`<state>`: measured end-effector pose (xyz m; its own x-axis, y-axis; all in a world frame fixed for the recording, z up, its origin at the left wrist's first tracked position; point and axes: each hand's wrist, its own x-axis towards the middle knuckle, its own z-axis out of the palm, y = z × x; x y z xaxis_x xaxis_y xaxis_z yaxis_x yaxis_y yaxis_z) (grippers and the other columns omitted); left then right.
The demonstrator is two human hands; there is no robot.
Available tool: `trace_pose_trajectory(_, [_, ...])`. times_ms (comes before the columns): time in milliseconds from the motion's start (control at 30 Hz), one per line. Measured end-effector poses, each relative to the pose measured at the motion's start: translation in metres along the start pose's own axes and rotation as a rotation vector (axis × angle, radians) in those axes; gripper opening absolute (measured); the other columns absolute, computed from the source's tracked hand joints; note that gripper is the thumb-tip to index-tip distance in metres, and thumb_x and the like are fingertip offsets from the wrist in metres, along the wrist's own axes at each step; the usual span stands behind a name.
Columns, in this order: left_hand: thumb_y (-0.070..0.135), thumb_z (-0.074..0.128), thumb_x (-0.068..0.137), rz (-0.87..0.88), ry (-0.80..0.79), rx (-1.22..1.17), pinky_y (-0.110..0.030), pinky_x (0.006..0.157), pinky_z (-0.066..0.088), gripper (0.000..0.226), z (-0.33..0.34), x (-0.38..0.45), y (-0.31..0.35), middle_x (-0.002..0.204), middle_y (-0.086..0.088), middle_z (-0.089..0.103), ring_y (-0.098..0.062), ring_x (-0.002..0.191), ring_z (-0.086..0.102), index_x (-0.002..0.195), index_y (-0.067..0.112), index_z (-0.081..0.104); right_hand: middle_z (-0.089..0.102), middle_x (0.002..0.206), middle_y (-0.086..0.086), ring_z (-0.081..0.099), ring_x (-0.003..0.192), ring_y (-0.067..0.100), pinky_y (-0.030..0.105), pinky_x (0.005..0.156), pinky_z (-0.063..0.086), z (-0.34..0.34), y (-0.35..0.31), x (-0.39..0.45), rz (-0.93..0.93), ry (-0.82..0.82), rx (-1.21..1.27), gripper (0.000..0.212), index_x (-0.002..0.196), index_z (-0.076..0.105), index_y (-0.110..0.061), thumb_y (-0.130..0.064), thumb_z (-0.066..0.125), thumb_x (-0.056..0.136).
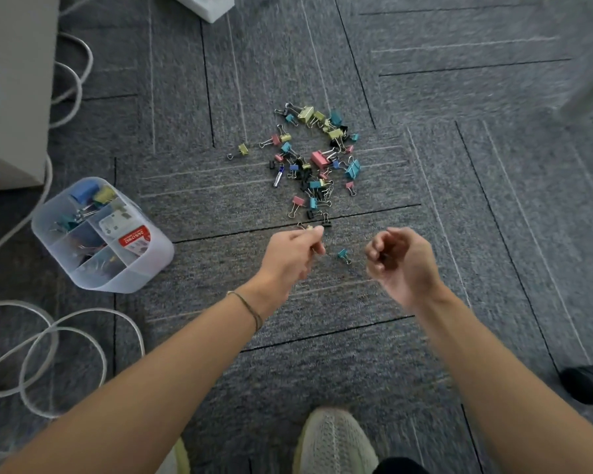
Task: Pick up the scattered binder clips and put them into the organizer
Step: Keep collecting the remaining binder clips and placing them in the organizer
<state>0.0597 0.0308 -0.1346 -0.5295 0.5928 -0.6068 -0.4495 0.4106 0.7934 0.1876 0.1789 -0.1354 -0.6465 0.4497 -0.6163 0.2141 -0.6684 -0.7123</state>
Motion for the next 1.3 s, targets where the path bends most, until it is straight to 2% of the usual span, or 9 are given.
trace_pose_trajectory(100, [0.038,0.064,0.098,0.342,0.055,0.600,-0.019,0.046,0.037,0.018,0.017,0.011,-0.007,0.063,0.007,0.057,-0.008,0.049,0.043,0.094,0.021,0.061,0.049,0.060,-0.002,0.039,0.050,0.012,0.022,0.044,0.032,-0.007,-0.003,0.003,-0.014,0.100,-0.078,0.036,0.068,0.051,-0.018,-0.024,0.045,0.103])
trace_pose_trajectory(233, [0.047,0.059,0.099,0.609,-0.048,1.274,-0.031,0.054,0.046,0.032,0.022,0.025,-0.012,0.070,0.007,0.062,-0.015,0.060,0.062,0.118,0.023,0.050,0.046,0.058,-0.007,0.036,0.050,0.008,0.019,0.044,0.030,0.000,-0.004,0.008,-0.079,0.160,-0.315,0.023,0.080,0.058,-0.015,-0.020,0.053,0.102])
trace_pose_trajectory(433, [0.043,0.043,0.107,0.746,-0.055,1.519,-0.030,0.053,0.048,0.028,0.019,0.029,-0.014,0.068,0.008,0.053,-0.015,0.052,0.053,0.111,0.017,0.051,0.057,0.071,-0.004,0.048,0.058,0.009,0.018,0.048,0.039,0.019,-0.009,0.034,-0.258,0.212,-1.015,0.021,0.087,0.062,-0.011,-0.025,0.057,0.101])
trace_pose_trajectory(533, [0.035,0.036,0.110,0.625,-0.068,1.262,-0.030,0.051,0.047,0.027,0.008,0.023,-0.018,0.065,0.007,0.054,-0.012,0.048,0.050,0.100,0.016,0.052,0.059,0.067,-0.006,0.054,0.059,0.011,0.028,0.054,0.044,0.030,-0.010,0.050,-0.374,0.215,-1.434,0.029,0.077,0.056,-0.018,-0.036,0.054,0.100])
trace_pose_trajectory(700, [0.013,0.037,0.102,0.063,-0.261,-0.192,-0.022,0.040,0.029,0.025,-0.015,0.003,-0.010,0.060,0.001,0.047,-0.011,0.044,0.035,0.081,0.011,0.050,0.054,0.063,-0.004,0.053,0.055,0.015,0.029,0.054,0.041,0.049,-0.001,0.061,-0.509,0.192,-1.816,0.036,0.082,0.052,-0.016,-0.048,0.049,0.098])
trace_pose_trajectory(800, [0.019,0.034,0.092,-0.021,-0.303,-0.478,-0.024,0.042,0.028,0.028,-0.029,0.003,-0.004,0.064,-0.006,0.050,-0.014,0.046,0.036,0.071,0.012,0.052,0.047,0.059,-0.005,0.040,0.047,0.008,0.025,0.046,0.029,0.053,0.004,0.063,-0.585,0.180,-1.906,0.029,0.081,0.047,-0.015,-0.039,0.047,0.098])
trace_pose_trajectory(900, [0.026,0.039,0.095,-0.025,-0.162,-0.343,-0.025,0.045,0.031,0.038,-0.031,0.010,0.002,0.065,-0.005,0.055,-0.016,0.051,0.040,0.061,0.015,0.051,0.048,0.057,-0.005,0.038,0.046,0.010,0.022,0.046,0.035,0.048,0.004,0.070,-0.486,0.092,-1.726,0.026,0.073,0.051,-0.014,-0.028,0.050,0.094])
trace_pose_trajectory(1067, [0.034,0.067,0.096,0.320,0.199,0.552,-0.023,0.048,0.039,0.031,-0.029,0.029,-0.002,0.061,0.003,0.054,-0.010,0.048,0.040,0.074,0.017,0.054,0.045,0.061,-0.004,0.033,0.053,0.011,0.022,0.048,0.029,0.034,-0.010,0.050,-0.168,-0.222,-0.397,0.017,0.072,0.049,-0.015,-0.016,0.046,0.089])
trace_pose_trajectory(1300, [0.057,0.059,0.094,0.555,0.165,1.265,-0.021,0.048,0.035,0.039,-0.022,0.045,0.002,0.057,0.011,0.049,-0.001,0.047,0.045,0.106,0.021,0.056,0.049,0.071,0.006,0.040,0.062,0.016,0.031,0.056,0.033,0.035,-0.029,0.038,-0.180,-0.318,-0.093,0.011,0.076,0.051,-0.014,-0.016,0.043,0.083])
